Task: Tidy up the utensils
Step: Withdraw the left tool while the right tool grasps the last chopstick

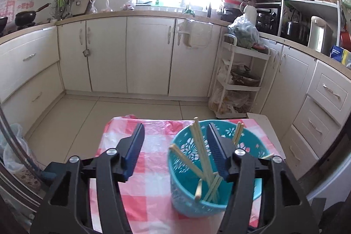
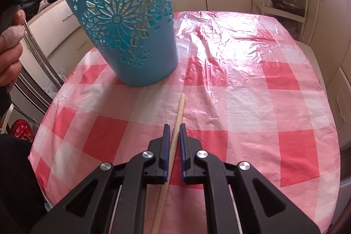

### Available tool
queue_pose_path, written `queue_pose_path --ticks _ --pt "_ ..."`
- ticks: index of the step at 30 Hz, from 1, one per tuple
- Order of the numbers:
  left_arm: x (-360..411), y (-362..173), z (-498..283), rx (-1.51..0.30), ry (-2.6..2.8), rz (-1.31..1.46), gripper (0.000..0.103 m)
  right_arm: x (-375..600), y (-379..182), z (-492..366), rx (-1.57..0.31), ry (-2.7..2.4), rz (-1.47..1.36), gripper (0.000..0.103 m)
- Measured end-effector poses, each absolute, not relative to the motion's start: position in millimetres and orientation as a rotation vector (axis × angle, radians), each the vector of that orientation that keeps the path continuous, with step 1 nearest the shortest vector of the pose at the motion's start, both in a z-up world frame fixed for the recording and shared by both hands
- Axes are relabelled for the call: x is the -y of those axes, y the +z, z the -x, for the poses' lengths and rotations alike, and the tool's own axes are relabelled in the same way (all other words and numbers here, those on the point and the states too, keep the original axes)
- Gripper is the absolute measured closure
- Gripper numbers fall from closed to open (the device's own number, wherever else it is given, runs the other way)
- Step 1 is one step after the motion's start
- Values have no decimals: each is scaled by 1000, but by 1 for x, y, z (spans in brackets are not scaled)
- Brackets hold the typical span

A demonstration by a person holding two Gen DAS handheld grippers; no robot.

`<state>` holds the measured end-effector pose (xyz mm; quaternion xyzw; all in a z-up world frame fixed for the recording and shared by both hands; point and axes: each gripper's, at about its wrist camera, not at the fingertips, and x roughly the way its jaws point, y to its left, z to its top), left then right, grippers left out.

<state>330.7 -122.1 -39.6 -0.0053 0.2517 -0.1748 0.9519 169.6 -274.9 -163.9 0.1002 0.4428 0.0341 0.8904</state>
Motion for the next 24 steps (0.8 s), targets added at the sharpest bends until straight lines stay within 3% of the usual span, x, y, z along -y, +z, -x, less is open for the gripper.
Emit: queue_pose_path --ticks 4,9,14,24 --pt "95 -41 -304 -486 -274 -27 24 263 -163 -168 -912 48 -111 93" --pt "65 -51 -282 -453 -174 -34 16 268 -163 -166 -915 50 -134 96" --pt "48 -72 -286 -526 -128 22 15 282 -152 -158 -887 90 -253 97" --pt "56 -70 -285 -494 -139 -7 13 286 -96 -139 -716 190 -378 97"
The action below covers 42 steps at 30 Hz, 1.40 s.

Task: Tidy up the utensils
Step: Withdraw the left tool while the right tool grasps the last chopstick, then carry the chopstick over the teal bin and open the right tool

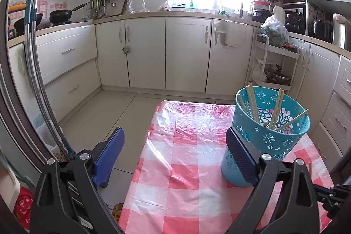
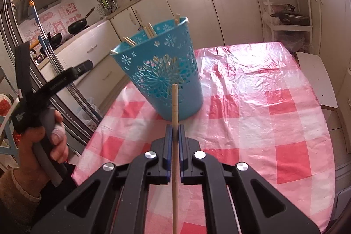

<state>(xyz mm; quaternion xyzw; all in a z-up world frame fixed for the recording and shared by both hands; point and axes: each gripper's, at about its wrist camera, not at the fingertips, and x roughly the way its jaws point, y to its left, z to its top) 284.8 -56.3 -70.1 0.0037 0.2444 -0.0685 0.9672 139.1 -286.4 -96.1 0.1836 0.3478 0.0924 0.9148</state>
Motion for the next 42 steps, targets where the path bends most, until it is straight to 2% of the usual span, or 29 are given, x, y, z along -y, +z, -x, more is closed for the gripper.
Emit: queue_pose_path --ticks 7,25,30,37,42 --pt "57 -72 -285 -501 -139 -8 13 298 -47 -137 -596 232 -445 97" --pt "49 -76 -293 -539 -144 40 12 302 104 -191 -373 296 -320 98" --pt "50 -77 -293 -544 -153 45 12 297 102 -217 -369 276 -285 98" --pt "47 -76 -293 -551 -157 62 12 281 47 -258 -507 249 -259 98" --pt "47 -72 -291 -549 -175 54 11 281 30 -249 -541 246 -288 98"
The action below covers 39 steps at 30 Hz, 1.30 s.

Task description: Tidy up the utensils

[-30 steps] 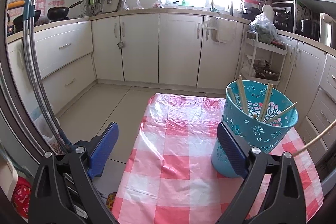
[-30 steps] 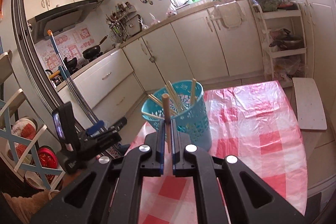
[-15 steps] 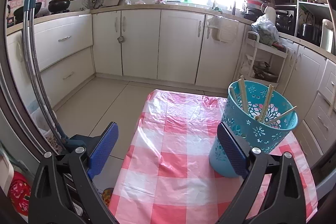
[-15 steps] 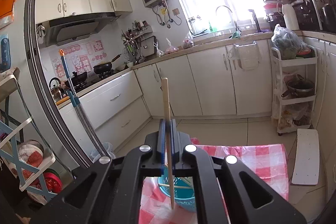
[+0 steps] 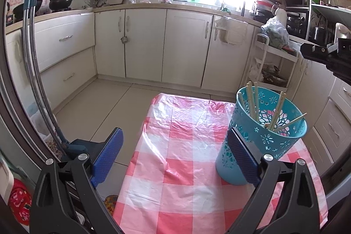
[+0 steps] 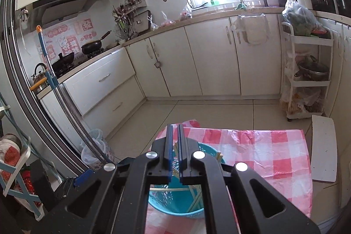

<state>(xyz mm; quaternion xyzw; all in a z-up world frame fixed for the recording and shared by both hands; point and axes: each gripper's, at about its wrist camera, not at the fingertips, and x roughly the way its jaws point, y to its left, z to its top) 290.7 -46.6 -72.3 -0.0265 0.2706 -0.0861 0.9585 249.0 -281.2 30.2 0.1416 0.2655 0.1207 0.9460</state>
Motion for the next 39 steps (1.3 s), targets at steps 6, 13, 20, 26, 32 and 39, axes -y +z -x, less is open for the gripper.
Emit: queue_pose_path --ticks 6,13,20,26,32,39 --pt "53 -44 -265 -540 -202 -1 8 278 34 -196 -550 196 -252 59" --pt "55 -7 -201 -579 -182 -33 8 269 49 -108 -516 52 -200 7" --pt "58 36 -124 -532 -199 -87 8 258 76 -47 -535 -5 -168 7" --pt "50 57 -73 -603 -253 -78 8 246 91 3 -529 4 -193 7" --pt "27 67 -31 -612 -188 -44 8 232 97 55 -485 -4 -233 7" --pt "13 76 6 -552 -111 -46 8 208 83 93 -454 9 -198 7"
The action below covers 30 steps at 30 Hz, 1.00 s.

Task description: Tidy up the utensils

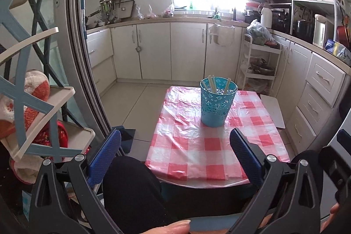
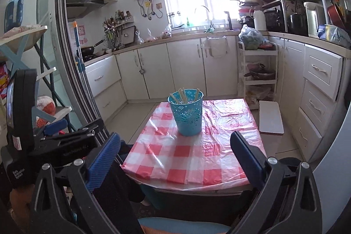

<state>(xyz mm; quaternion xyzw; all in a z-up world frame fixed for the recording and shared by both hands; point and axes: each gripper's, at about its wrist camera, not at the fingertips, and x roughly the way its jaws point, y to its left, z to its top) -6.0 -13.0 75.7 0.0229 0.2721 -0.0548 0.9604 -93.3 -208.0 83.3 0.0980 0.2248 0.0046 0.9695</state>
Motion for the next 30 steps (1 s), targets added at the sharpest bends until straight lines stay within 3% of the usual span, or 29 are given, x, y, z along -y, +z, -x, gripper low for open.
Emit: queue_pose_path --ticks 30 --pt "17 82 32 -539 -149 -68 8 210 86 107 -437 19 -227 7"
